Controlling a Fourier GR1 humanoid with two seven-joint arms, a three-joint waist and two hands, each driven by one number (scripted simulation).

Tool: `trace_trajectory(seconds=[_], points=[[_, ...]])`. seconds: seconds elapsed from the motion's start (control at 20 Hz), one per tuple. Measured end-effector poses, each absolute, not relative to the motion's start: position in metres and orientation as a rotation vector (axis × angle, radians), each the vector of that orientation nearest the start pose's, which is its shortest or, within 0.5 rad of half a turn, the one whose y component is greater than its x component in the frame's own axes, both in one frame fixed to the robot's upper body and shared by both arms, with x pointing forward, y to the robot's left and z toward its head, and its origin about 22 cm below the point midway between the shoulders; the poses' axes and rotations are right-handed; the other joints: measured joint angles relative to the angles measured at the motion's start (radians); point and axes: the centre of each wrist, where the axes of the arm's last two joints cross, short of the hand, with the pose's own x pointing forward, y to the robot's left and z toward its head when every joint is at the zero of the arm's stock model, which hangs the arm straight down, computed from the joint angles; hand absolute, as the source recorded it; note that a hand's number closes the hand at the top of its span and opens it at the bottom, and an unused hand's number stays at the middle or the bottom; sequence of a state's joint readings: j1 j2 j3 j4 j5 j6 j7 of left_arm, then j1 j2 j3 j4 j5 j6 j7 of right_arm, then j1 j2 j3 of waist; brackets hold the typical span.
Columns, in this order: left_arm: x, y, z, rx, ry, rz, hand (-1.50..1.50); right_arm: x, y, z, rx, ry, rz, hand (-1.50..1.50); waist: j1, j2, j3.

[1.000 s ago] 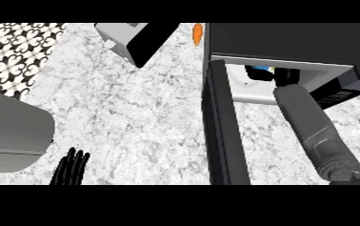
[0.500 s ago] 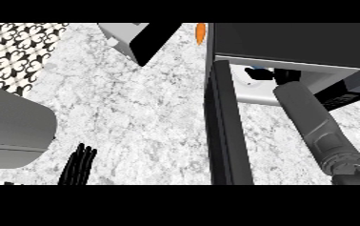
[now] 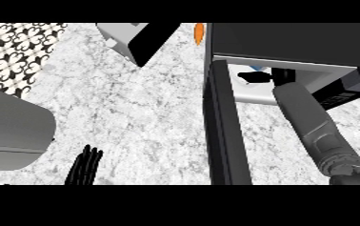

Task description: Pick up the milk, place it into the microwave and close the microwave

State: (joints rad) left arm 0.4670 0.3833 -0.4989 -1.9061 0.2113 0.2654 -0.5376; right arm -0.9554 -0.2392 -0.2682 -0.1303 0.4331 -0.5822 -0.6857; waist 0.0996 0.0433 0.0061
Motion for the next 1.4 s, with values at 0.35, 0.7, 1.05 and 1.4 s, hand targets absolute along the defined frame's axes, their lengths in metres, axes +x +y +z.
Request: trace_trajectory(seconds=[0.35, 0.7, 1.05, 1.4], points=[[0.104, 0.209, -0.004, -0.136, -1.859, -0.085, -1.50, 0.400, -0.256, -0.028, -0.680, -1.808, 0.361, -1.50, -0.019, -0.008, -0.001], [0.107, 0.196, -0.003, -0.145, -1.868, -0.108, -1.50, 0.388, -0.257, -0.045, -0.541, -1.838, 0.272, -1.50, -0.030, -0.024, -0.007], [0.112, 0.186, -0.002, -0.157, -1.858, -0.118, -1.50, 0.372, -0.257, -0.065, -0.383, -1.877, 0.229, -1.50, -0.039, -0.040, -0.014], [0.123, 0.182, 0.003, -0.159, -1.855, -0.122, -1.50, 0.344, -0.261, -0.094, -0.202, -1.879, 0.215, -1.50, -0.059, -0.054, -0.014]])
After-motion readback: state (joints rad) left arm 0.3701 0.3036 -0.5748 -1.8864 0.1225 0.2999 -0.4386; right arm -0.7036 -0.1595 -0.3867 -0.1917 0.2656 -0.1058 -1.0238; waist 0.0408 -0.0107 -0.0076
